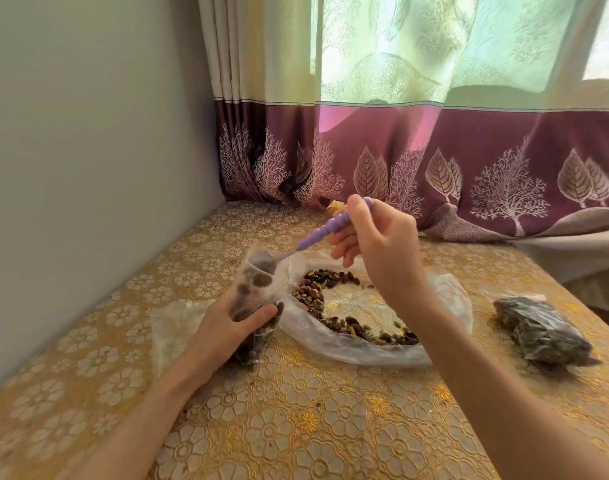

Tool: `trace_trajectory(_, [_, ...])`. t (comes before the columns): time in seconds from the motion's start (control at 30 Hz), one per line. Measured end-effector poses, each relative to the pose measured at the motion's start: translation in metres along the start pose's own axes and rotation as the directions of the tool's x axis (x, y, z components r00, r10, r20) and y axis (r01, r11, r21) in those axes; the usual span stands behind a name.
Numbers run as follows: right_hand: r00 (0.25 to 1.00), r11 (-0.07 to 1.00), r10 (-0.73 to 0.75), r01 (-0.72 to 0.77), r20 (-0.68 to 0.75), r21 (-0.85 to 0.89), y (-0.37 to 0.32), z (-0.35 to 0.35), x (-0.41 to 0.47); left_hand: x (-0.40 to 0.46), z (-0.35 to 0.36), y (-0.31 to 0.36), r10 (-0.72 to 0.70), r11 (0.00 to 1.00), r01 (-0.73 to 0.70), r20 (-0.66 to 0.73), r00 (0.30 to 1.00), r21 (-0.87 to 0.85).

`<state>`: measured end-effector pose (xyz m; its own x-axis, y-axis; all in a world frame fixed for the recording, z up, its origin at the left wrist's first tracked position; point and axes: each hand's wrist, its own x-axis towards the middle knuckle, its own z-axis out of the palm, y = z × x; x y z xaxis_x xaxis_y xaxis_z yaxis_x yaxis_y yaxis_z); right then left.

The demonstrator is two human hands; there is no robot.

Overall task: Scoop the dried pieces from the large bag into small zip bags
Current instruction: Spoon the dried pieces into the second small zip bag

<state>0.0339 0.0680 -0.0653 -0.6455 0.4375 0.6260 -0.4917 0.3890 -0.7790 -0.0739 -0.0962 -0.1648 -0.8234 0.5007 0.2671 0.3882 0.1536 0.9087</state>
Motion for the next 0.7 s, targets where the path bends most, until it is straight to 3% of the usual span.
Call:
trace_trajectory(0.2, [0.998, 0.999, -0.047, 0.047, -0.030, 0.026, 0.000, -0.003, -0.006, -0.002, 0.000, 0.001, 0.003, 1.000, -0.004, -0.039, 0.999, -0.017])
trace_trajectory(0.43, [0.951, 0.978, 0.163, -0.120, -0.264, 0.171, 0.024, -0.035, -0.001, -0.003, 0.000, 0.002, -0.011, 0.999, 0.009, -0.047, 0.999, -0.032])
trace_trajectory(0.7, [0.863, 0.946, 0.228, -0.306, -0.451, -0.107, 0.069, -0.069, -0.018, -0.003, 0.000, 0.002, 0.000, 1.000, -0.002, -0.047, 0.999, -0.031])
